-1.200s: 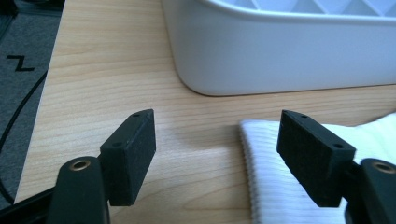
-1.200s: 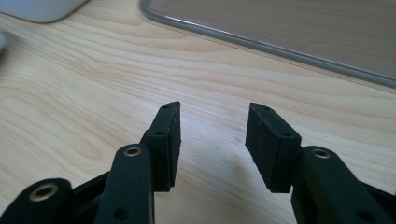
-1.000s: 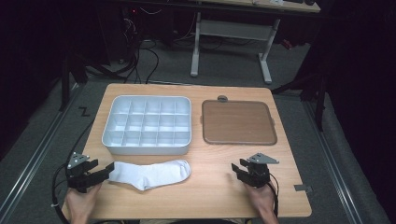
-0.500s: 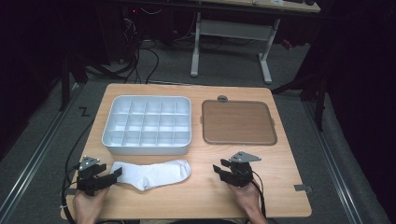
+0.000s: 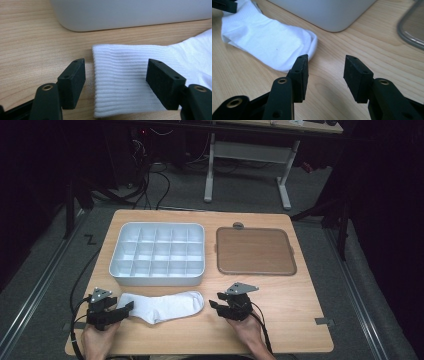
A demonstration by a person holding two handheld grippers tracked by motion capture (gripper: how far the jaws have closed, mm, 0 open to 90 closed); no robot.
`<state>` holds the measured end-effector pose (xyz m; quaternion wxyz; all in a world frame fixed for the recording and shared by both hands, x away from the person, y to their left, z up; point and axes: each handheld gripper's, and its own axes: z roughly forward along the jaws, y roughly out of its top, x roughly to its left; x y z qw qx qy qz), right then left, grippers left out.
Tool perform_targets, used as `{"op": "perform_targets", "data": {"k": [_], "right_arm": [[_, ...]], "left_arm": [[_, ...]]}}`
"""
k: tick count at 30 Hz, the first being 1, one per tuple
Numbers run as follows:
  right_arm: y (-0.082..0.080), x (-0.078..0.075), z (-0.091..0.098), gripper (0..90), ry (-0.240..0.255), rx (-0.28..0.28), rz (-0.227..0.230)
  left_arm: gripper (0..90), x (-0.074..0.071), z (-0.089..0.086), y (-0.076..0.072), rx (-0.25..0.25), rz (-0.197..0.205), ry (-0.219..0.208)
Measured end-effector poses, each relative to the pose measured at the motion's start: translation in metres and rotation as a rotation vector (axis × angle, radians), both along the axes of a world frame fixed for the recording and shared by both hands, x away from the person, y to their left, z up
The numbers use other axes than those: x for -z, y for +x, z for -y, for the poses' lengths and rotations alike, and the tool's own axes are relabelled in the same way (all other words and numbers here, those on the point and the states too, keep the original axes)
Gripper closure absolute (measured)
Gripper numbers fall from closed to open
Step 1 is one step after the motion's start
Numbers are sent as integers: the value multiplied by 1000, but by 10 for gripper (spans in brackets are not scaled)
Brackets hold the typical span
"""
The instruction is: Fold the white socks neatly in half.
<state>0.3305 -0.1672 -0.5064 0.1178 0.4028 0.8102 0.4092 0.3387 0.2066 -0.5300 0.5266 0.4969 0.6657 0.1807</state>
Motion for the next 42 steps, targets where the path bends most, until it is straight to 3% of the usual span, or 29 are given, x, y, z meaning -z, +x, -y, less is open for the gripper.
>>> {"op": "perform_targets", "data": {"k": [8,15,22,28,34,42], "right_arm": [[2,3,-19,538,14,-42,-17],[8,8,-29,523,32,-46,-48],[13,14,-35,542,14,-38,-62],[15,18,-39,616,-5,-44,-62],[16,20,-40,756,-21,-55,-68],[17,21,-40,844,-26,-66,-72]], "left_arm": [[332,1,-1,0,-6,-7,-11],[368,4,0,0,7,-17,-18],[402,5,1,0,13,-21,-19],[466,5,3,0,19,-16,4],[577,6,1,-1,17,-14,1],[721,4,0,-1,24,-23,-26]]}}
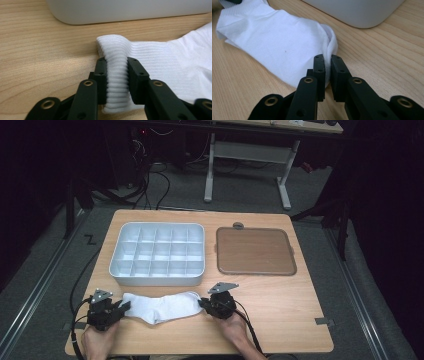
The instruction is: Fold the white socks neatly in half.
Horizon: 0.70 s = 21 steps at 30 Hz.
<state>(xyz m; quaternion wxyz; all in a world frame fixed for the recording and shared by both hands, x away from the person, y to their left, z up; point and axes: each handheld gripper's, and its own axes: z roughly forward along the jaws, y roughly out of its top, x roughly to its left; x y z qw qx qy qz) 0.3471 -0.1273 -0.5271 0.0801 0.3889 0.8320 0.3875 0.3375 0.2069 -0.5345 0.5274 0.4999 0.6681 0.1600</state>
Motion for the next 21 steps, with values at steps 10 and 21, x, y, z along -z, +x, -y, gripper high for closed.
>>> {"op": "perform_targets", "data": {"k": [10,21], "right_arm": [[-1,-4,3,862,13,-6,1],[-5,-11,13,864,24,2,9]], "left_arm": [[794,-3,2,-2,24,6,-5],[802,-14,7,-4,43,13,-47]]}}
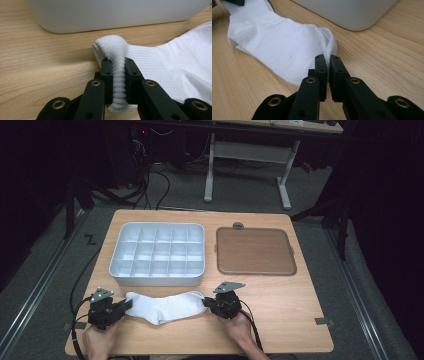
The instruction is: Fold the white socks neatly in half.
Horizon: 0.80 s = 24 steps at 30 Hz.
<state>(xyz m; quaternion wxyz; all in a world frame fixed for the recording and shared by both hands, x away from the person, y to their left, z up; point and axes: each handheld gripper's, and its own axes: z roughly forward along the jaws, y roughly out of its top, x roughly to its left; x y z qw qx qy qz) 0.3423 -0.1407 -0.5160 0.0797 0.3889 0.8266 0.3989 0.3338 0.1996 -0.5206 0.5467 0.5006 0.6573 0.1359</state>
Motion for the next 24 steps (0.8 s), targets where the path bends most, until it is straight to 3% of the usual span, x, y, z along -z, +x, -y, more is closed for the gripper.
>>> {"op": "perform_targets", "data": {"k": [13,24], "right_arm": [[-9,-10,30,864,-2,41,10],[-20,-15,68,865,0,106,20]], "left_arm": [[802,-14,25,-3,63,19,-33],[802,-20,62,-1,135,37,-44]]}}
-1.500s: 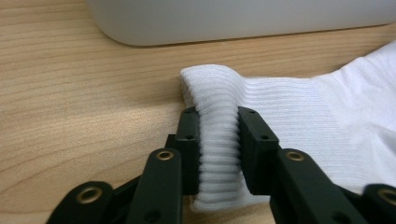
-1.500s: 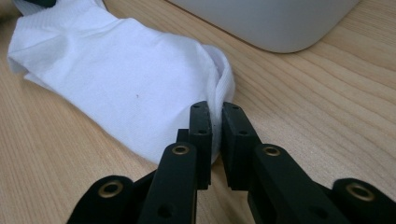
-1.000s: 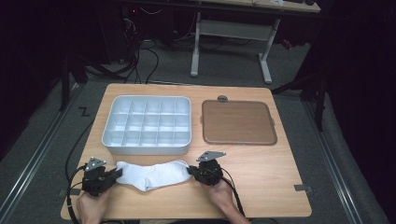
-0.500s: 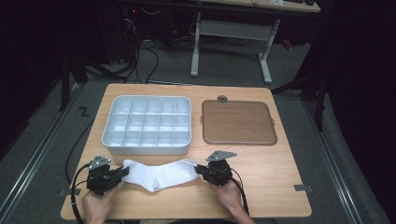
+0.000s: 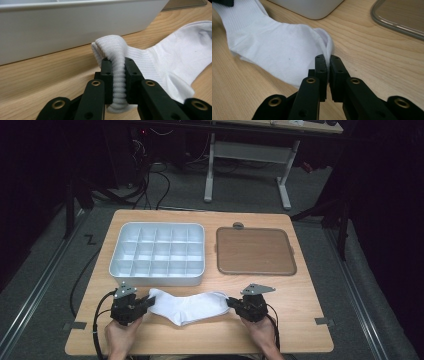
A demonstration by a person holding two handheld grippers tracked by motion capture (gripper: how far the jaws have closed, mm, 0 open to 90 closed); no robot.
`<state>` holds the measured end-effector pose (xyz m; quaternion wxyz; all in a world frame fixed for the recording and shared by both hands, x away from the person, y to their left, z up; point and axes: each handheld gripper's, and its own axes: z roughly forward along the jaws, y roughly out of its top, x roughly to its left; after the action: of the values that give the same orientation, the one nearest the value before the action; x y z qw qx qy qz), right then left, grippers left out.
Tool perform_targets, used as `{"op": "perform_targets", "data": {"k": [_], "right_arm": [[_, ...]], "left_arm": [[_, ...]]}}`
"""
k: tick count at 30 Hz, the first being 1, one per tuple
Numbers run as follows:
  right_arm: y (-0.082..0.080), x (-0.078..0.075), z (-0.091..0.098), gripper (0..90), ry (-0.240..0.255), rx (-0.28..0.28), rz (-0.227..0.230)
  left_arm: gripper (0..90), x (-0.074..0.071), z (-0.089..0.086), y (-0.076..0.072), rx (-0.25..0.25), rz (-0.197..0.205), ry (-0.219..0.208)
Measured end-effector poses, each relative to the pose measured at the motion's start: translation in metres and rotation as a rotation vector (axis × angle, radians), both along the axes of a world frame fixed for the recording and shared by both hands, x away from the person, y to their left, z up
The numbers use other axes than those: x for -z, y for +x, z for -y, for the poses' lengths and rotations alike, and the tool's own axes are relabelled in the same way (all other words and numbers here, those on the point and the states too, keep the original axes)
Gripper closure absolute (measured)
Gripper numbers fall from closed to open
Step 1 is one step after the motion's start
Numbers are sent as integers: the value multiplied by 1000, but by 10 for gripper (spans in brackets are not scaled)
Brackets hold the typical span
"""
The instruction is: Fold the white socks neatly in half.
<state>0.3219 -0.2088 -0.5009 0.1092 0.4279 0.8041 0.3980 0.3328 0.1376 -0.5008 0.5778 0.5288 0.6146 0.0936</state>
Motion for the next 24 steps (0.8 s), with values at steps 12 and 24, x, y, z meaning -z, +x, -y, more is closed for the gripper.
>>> {"op": "perform_targets", "data": {"k": [12,24], "right_arm": [[-9,-1,22,865,-16,52,12],[-17,-3,47,864,-21,112,12]], "left_arm": [[800,4,25,-1,45,-1,17],[799,8,47,1,84,-6,-9]]}}
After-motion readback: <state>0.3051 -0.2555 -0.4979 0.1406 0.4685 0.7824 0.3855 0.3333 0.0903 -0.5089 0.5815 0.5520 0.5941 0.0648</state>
